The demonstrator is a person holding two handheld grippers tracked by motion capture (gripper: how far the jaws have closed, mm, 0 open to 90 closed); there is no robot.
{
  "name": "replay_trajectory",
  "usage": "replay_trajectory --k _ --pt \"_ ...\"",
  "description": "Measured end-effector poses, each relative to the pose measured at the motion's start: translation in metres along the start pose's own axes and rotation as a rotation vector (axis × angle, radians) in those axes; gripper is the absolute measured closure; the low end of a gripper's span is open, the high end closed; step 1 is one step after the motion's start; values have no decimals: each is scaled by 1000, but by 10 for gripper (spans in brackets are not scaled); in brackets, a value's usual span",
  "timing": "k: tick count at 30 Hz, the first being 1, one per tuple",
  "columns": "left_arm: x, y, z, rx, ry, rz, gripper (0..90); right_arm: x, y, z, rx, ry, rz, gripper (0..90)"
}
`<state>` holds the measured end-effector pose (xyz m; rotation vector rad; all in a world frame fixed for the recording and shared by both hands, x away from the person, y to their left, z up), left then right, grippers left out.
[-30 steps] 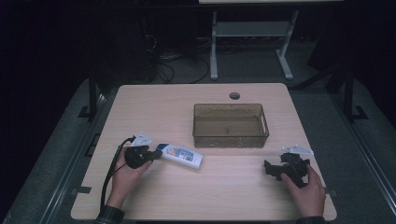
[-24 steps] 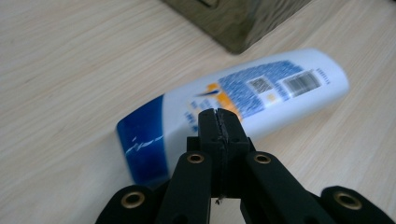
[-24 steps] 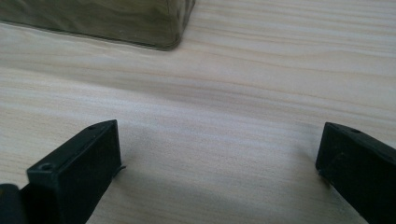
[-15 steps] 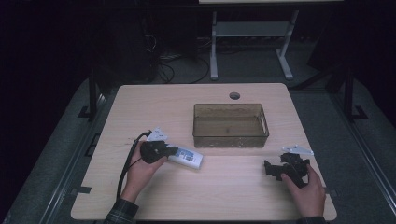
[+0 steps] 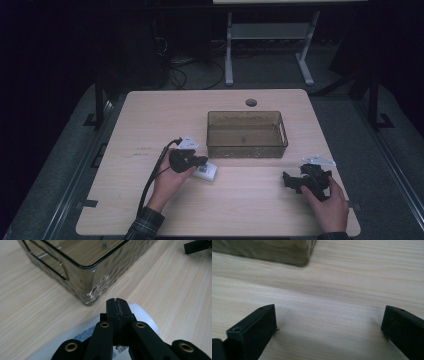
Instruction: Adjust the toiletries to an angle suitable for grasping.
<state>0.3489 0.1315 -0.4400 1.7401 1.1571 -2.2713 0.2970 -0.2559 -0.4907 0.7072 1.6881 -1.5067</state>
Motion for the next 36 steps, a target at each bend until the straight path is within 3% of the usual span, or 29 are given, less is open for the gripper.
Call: replay_trajectory --k 9,17,36 --pt "-4 22 10 25 2 0 896 0 0 0 0 0 0 0" --pt "-4 34 13 30 12 -32 896 0 0 0 0 0 0 0" --pt "6 24 21 52 10 -53 896 0 0 0 0 -1 0 0"
Point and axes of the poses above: each handheld gripper's, and its own axes: y roughly forward along the jaws, x roughly out of its underside, z roughly to its right, the point moved 1 cm from there along y, roughly forward along the jaws, and after that the axes turned 11 degrees about z, right-handed, at the moved point
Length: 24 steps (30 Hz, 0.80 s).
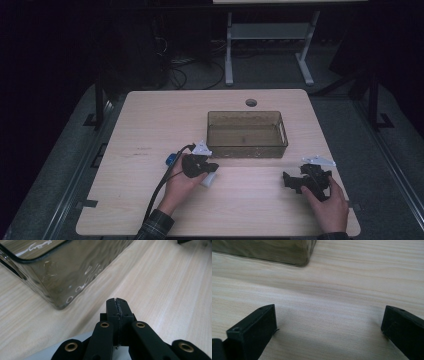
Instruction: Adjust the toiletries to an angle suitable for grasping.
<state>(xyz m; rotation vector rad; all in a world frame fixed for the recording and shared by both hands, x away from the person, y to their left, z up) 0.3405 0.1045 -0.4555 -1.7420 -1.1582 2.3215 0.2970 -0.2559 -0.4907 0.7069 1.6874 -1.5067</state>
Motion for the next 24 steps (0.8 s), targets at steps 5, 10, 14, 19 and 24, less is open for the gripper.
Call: replay_trajectory --k 5,10,14,19,24 --pt "5 -5 3 8 -5 -2 896 0 0 0 0 1 0 0" --pt "8 -9 7 14 4 -12 896 0 0 0 0 0 0 0" --pt "11 -15 10 18 13 -14 896 0 0 0 0 0 0 0" --pt "14 -24 12 29 15 -13 896 0 0 0 0 0 0 0" --pt "19 -31 14 32 2 -8 896 0 0 0 0 1 0 0"
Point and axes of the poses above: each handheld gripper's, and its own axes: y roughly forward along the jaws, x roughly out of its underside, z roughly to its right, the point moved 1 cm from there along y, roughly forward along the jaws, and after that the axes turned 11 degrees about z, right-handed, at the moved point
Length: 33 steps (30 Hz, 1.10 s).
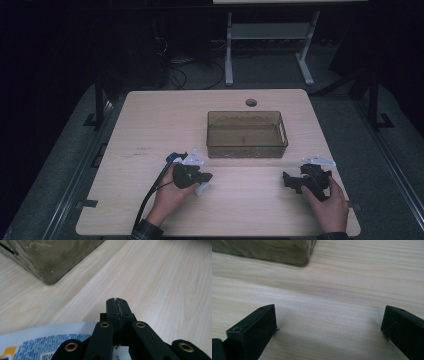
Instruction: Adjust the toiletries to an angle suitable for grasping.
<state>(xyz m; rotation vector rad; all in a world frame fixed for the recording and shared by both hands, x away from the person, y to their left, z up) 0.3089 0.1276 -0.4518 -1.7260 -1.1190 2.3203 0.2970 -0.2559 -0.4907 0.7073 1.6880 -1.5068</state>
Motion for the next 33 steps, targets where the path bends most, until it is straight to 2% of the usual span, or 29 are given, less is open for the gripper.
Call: replay_trajectory --k 13,26,33 --pt "15 -25 7 -10 5 -3 896 0 0 0 0 1 0 0" --pt "32 -45 22 -11 1 -8 896 0 0 0 0 3 1 0" --pt "38 -56 20 -28 -7 -14 896 0 0 0 0 2 -1 0"
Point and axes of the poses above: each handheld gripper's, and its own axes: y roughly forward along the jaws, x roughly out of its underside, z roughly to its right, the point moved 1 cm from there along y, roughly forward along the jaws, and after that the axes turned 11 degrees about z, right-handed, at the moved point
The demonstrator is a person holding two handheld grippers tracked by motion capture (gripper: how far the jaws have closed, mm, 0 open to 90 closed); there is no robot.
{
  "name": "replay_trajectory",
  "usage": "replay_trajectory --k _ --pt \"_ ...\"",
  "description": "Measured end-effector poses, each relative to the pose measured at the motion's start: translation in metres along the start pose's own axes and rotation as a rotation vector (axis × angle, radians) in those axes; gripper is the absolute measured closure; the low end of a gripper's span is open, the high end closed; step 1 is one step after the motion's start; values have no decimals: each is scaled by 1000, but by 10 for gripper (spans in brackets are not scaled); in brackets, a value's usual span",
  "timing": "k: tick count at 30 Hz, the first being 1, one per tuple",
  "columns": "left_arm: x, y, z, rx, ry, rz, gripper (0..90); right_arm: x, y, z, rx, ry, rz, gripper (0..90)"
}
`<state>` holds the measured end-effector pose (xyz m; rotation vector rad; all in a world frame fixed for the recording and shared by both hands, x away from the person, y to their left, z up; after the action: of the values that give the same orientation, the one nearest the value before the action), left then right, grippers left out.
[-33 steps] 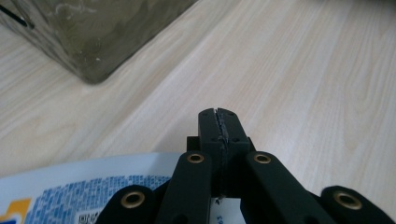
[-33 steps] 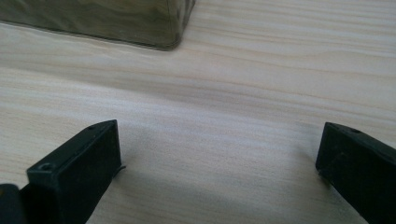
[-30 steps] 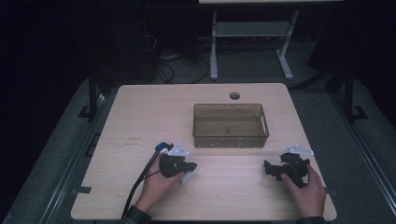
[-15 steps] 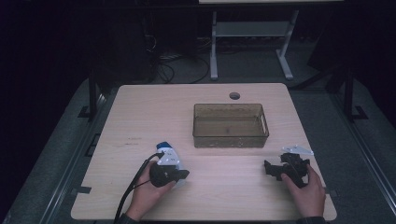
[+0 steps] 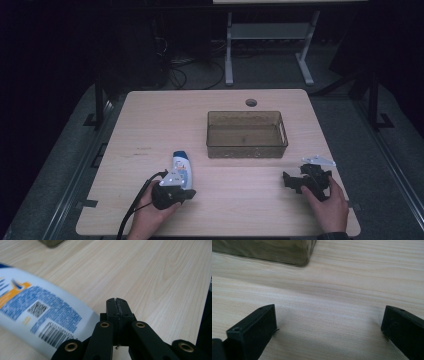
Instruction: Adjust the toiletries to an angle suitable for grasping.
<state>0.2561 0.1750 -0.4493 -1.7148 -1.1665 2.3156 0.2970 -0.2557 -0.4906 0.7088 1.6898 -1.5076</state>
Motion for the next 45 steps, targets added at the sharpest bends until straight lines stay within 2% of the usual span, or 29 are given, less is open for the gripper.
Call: replay_trajectory --k 18,45 --pt "18 -29 -16 -103 -35 -6 896 0 0 0 0 0 0 0" --pt "38 -62 -43 -221 -103 6 896 0 0 0 0 0 -1 0"
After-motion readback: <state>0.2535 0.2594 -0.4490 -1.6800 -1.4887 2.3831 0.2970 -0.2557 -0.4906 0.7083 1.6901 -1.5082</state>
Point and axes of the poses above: each handheld gripper's, and its own axes: y roughly forward along the jaws, x roughly out of its underside, z roughly to its right, the point moved 1 cm from there along y, roughly forward along the jaws, and after that the axes turned 11 degrees about z, right-handed, at the moved point
